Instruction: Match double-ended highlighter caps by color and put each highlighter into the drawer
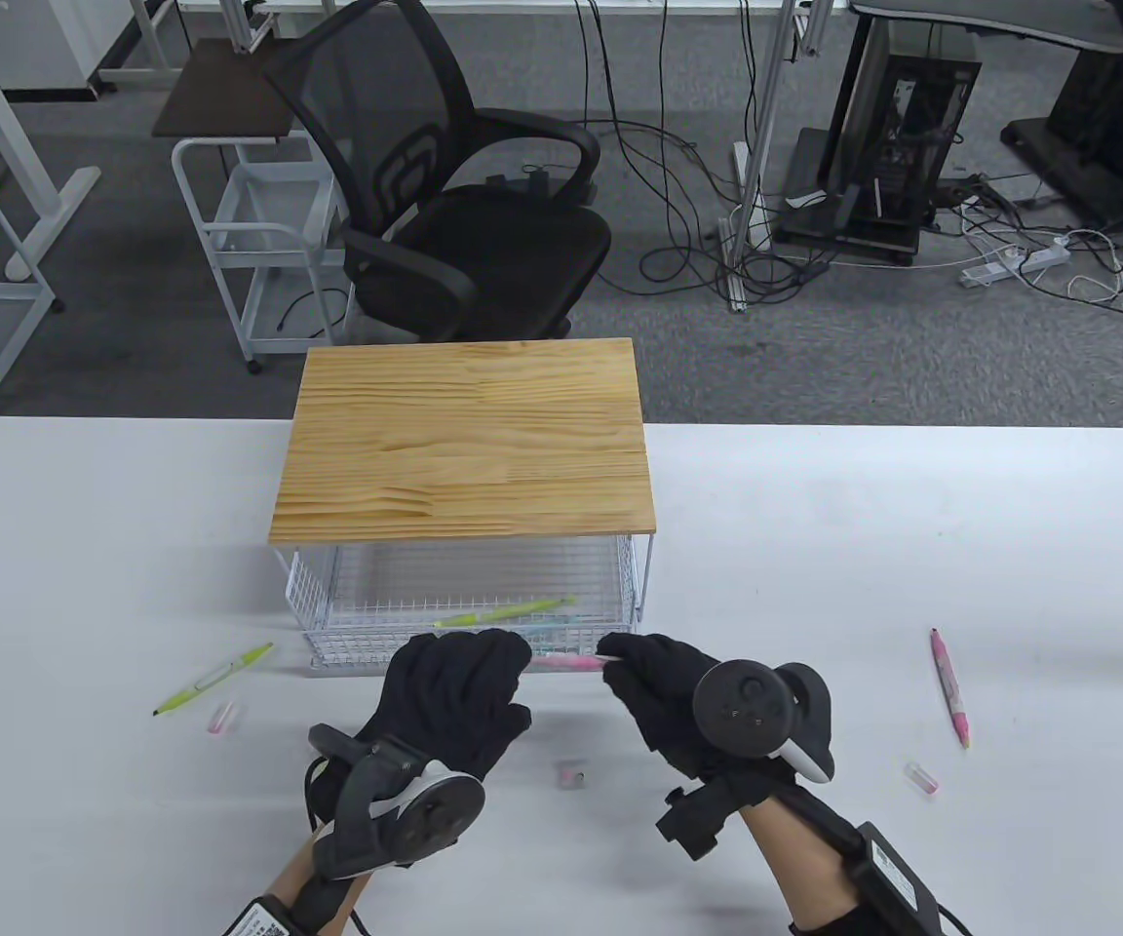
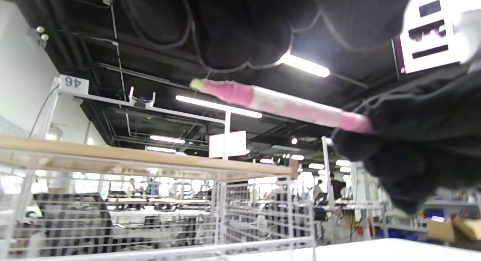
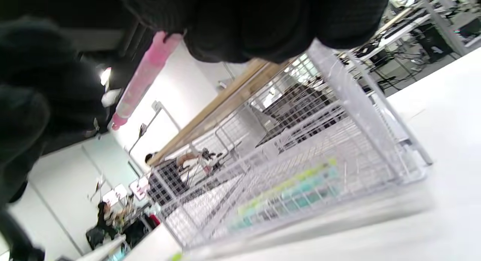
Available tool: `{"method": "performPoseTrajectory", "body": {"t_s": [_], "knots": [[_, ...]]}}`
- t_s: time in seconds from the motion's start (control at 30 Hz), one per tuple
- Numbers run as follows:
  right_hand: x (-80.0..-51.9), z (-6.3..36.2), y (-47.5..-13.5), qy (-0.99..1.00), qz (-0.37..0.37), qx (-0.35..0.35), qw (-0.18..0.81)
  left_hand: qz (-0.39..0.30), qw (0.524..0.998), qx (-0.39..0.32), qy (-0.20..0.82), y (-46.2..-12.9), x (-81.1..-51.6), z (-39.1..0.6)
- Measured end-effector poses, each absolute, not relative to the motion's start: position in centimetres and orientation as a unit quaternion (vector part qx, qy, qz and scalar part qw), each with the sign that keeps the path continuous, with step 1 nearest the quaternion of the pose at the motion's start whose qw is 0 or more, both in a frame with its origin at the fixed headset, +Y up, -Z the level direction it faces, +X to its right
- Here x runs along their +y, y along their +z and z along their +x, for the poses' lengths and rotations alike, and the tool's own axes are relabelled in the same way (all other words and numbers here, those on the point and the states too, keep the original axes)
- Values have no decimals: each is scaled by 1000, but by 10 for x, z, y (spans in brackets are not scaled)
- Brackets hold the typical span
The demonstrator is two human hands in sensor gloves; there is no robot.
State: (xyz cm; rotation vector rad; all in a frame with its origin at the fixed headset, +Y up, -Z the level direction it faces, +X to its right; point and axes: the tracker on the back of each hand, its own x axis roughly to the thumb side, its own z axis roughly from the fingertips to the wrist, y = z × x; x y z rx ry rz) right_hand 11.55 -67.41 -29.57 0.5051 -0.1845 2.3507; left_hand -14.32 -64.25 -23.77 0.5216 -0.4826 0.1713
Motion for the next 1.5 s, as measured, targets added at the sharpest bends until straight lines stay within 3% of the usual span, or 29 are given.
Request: {"method": "performPoseTrajectory", "body": {"t_s": [0.13,0.27,0.47,0.63,1.1,1.5], "knots": [[-669,135,-301,908,161,-94,376,186,949,-249,51,-243,-658,-127],[-666,150,-305,899,140,-102,401,39,969,-245,15,-256,-690,-105],[-662,160,-306,891,128,-111,422,-80,968,-236,-18,-285,-746,-90],[-660,161,-305,888,129,-111,427,-159,961,-225,-13,-298,-775,-87],[-658,161,-306,889,126,-110,427,-198,955,-209,-70,-300,-789,-75],[-658,163,-307,888,127,-106,428,-131,959,-218,-127,-288,-790,-63]]}}
